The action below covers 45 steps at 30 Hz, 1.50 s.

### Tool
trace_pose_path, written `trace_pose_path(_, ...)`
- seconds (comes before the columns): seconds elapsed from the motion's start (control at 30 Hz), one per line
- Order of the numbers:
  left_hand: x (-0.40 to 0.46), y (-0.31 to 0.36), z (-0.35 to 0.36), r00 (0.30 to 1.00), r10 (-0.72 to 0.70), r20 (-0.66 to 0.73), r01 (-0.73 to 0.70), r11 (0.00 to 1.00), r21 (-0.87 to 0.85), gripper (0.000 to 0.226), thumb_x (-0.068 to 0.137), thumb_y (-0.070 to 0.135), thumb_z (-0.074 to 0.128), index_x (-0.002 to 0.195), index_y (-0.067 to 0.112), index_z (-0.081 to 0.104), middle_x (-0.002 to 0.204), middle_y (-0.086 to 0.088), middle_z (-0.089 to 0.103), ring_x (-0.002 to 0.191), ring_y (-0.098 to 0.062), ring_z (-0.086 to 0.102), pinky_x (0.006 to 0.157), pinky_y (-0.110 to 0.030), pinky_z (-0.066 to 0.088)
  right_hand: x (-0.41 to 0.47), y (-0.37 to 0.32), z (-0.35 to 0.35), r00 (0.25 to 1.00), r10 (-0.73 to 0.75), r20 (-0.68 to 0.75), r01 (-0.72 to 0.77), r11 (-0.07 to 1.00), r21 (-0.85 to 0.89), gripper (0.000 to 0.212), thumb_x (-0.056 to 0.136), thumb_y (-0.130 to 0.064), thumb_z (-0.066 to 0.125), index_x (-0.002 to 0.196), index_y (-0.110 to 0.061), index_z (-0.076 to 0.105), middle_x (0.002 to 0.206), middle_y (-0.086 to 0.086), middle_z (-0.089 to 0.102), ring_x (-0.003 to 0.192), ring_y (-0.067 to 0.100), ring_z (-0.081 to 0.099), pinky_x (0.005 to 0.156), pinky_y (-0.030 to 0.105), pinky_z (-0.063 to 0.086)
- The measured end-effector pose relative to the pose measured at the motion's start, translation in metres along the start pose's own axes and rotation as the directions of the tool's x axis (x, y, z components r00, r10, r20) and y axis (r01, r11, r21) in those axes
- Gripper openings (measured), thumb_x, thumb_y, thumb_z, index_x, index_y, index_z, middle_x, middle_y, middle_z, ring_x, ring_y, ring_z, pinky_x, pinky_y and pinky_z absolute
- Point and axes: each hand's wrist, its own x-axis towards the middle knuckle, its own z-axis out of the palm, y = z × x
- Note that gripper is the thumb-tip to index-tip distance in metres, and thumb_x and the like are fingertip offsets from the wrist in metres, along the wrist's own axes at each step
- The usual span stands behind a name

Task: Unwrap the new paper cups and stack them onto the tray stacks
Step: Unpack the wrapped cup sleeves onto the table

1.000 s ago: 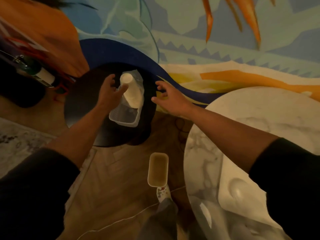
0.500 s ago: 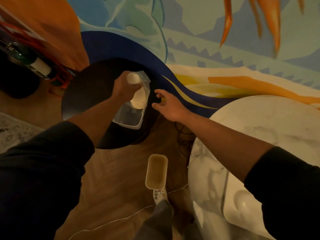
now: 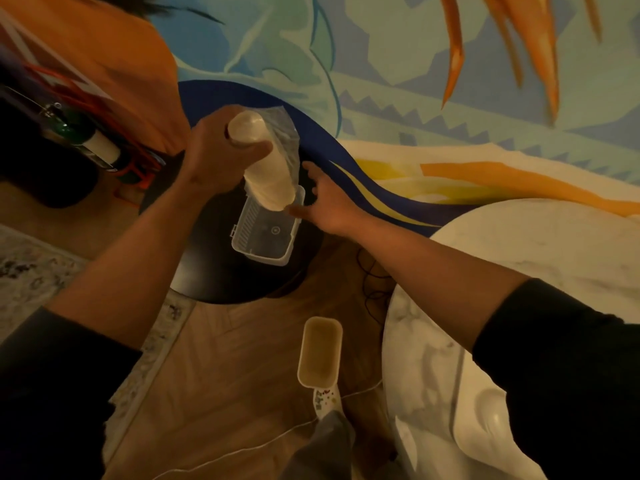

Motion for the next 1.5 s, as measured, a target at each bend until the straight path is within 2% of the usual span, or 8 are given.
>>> trace_pose_path(0.07, -0.003, 0.014, -0.008, 1.0, 0.017, 0.012, -0.016, 1.0, -0.02, 0.057, 0.086, 0.037, 0.077, 0.135, 0.02, 0.054, 0.126, 0.01, 0.056, 0.116, -0.01, 0.053, 0.095, -0.03, 0.048, 0.0, -0.012, -0.001, 0.998, -0.058, -0.037, 0.06, 0.997, 0.039, 0.106, 0.07, -0.058, 0.085, 0.155, -0.03, 0.027, 0.156, 0.002, 0.041, 0.139, 0.025, 0.045, 0.112, 0.05, 0.043)
trace_pose_path(0.3, -0.029, 0.06, -0.005, 0.988, 0.087, 0.13, -0.082, 0.996, -0.044, 0.056, 0.083, 0.039, 0.08, 0.132, 0.023, 0.059, 0.119, 0.013, 0.061, 0.104, -0.003, 0.059, 0.087, -0.019, 0.05, -0.038, -0.033, -0.029, 0.974, -0.195, -0.12, 0.191, 0.981, -0.041, 0.094, 0.076, -0.047, 0.086, 0.15, -0.019, 0.035, 0.138, 0.001, 0.057, 0.122, 0.019, 0.057, 0.099, 0.038, 0.053)
trace_pose_path(0.47, -0.052, 0.108, 0.023, 0.973, 0.154, 0.173, -0.139, 0.986, -0.097, 0.049, 0.079, 0.037, 0.084, 0.123, 0.028, 0.063, 0.104, 0.02, 0.063, 0.089, 0.022, 0.057, 0.073, 0.001, 0.043, -0.092, -0.019, -0.072, 0.984, -0.17, -0.05, 0.161, 0.976, -0.144, 0.086, 0.078, -0.038, 0.087, 0.146, -0.019, 0.038, 0.114, -0.017, 0.057, 0.101, 0.003, 0.058, 0.079, 0.009, 0.047)
trace_pose_path(0.57, -0.069, 0.142, 0.04, 0.967, 0.183, 0.178, -0.153, 0.974, -0.167, 0.046, 0.078, 0.037, 0.086, 0.117, 0.028, 0.064, 0.099, 0.023, 0.065, 0.089, 0.019, 0.06, 0.077, -0.005, 0.048, -0.129, -0.009, -0.095, 0.981, -0.191, -0.026, 0.181, 0.959, -0.219, 0.097, 0.075, -0.049, 0.086, 0.15, -0.02, 0.032, 0.134, -0.004, 0.057, 0.115, 0.012, 0.056, 0.09, 0.026, 0.048)
trace_pose_path(0.77, -0.121, 0.215, 0.08, 0.911, 0.339, 0.233, -0.28, 0.926, -0.254, 0.053, 0.087, 0.035, 0.079, 0.131, 0.017, 0.057, 0.114, 0.014, 0.062, 0.103, 0.009, 0.061, 0.084, -0.012, 0.053, -0.224, 0.025, -0.155, 0.981, -0.182, -0.069, 0.155, 0.946, -0.284, 0.102, 0.072, -0.061, 0.082, 0.152, -0.025, 0.031, 0.137, -0.008, 0.056, 0.12, 0.013, 0.058, 0.095, 0.035, 0.052)
trace_pose_path(1.2, -0.301, 0.332, 0.203, 0.74, 0.279, 0.611, -0.047, 0.929, -0.367, 0.051, 0.089, 0.041, 0.073, 0.133, 0.022, 0.057, 0.129, 0.011, 0.065, 0.114, -0.01, 0.065, 0.096, -0.035, 0.057, -0.501, 0.159, -0.265, 0.975, -0.042, -0.217, -0.001, 0.981, -0.193, 0.089, 0.069, -0.065, 0.081, 0.145, -0.034, 0.045, 0.134, -0.017, 0.059, 0.121, 0.001, 0.057, 0.098, 0.027, 0.047)
trace_pose_path(1.37, -0.355, 0.342, 0.246, 0.726, 0.19, 0.661, 0.075, 0.933, -0.351, 0.051, 0.085, 0.049, 0.07, 0.13, 0.027, 0.06, 0.128, 0.007, 0.067, 0.114, -0.017, 0.066, 0.099, -0.051, 0.054, -0.578, 0.224, -0.273, 0.961, 0.047, -0.271, -0.072, 0.994, -0.082, 0.076, 0.07, -0.046, 0.086, 0.135, -0.036, 0.048, 0.124, -0.03, 0.056, 0.109, -0.023, 0.052, 0.085, 0.0, 0.041)
trace_pose_path(1.5, -0.382, 0.346, 0.263, 0.64, 0.166, 0.75, 0.141, 0.935, -0.327, 0.054, 0.085, 0.047, 0.071, 0.134, 0.028, 0.059, 0.131, 0.005, 0.066, 0.118, -0.022, 0.064, 0.102, -0.053, 0.051, -0.621, 0.276, -0.26, 0.958, 0.138, -0.249, -0.162, 0.984, -0.077, 0.079, 0.071, -0.045, 0.088, 0.139, -0.029, 0.05, 0.129, -0.012, 0.062, 0.114, 0.0, 0.058, 0.096, 0.02, 0.044)
